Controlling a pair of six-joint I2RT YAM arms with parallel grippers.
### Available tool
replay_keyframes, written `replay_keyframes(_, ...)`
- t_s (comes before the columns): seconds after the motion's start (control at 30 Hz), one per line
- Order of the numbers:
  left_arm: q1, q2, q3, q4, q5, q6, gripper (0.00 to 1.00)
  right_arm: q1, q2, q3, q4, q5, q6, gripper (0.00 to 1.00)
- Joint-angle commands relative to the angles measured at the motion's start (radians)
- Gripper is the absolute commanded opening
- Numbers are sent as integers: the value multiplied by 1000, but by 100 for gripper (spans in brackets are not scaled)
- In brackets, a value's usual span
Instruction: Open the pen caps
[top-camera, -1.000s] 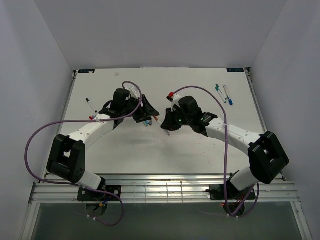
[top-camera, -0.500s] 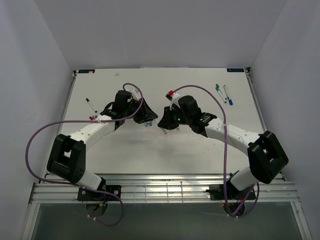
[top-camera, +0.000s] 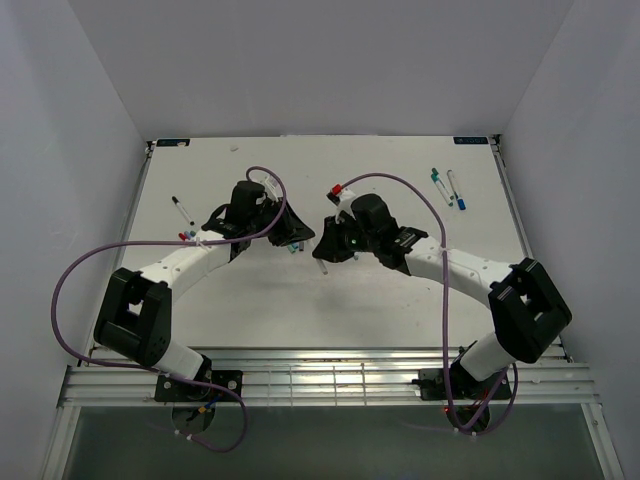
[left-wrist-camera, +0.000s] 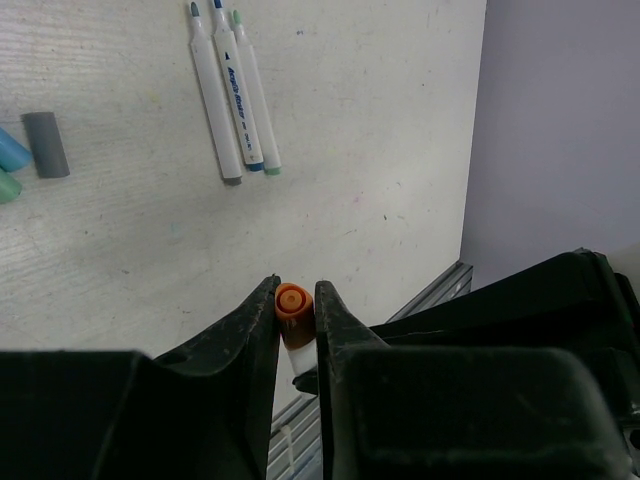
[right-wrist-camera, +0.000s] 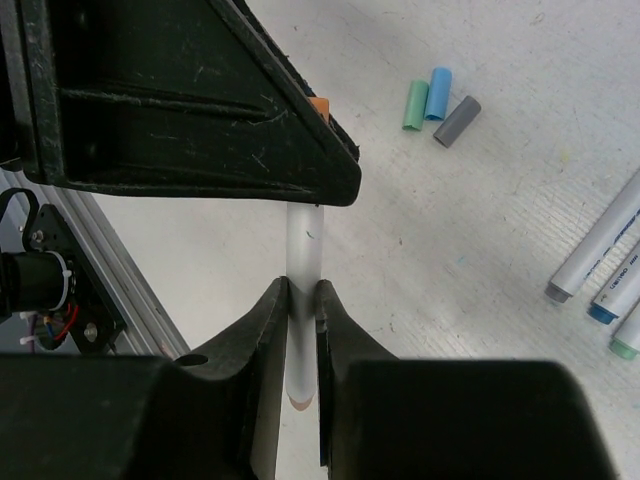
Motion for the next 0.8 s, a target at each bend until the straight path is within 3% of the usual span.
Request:
replay_keyframes(0.0, -3, -15, 14, -9, -23, 4, 0, 12, 1, 33, 61, -7, -16, 9)
replay_keyframes(0.13, -3, -24, 11, -7, -17, -10, 0, 13, 41, 69, 41, 1, -30, 41)
replay_keyframes(0.27, -3, -33, 11, -10, -15, -22, 0, 16, 76, 86, 46, -5, -30, 44)
replay_keyframes(0.37, -3, -36, 16, -14, -15, -25, 0, 20, 93, 91, 47, -5, -28, 38)
replay_keyframes(0.4, -3, -35, 20, -17, -18, -28, 0, 23, 93, 91, 47, 2, -25, 32)
replay_keyframes(0.43, -3, -32, 26, -27, -26, -28, 0, 24, 96, 89, 47, 11, -25, 9)
replay_keyframes(0.53, -1, 8, 97, -116, -91, -31, 0, 52, 107, 99, -3, 91, -63, 8)
replay_keyframes(0.57, 3, 26, 124, -142, -108, -37, 0, 70, 112, 108, -34, 158, -88, 8)
replay_keyframes(0.6, 9, 78, 156, -183, -107, -39, 0, 135, 115, 117, -116, 386, -120, 8)
replay_keyframes(0.7, 40, 186, 337, -243, -72, -45, 0, 236, 175, 174, -247, 754, -204, 8)
replay_keyframes(0.77, 63, 215, 385, -251, -53, -42, 0, 265, 193, 165, -260, 862, -238, 8)
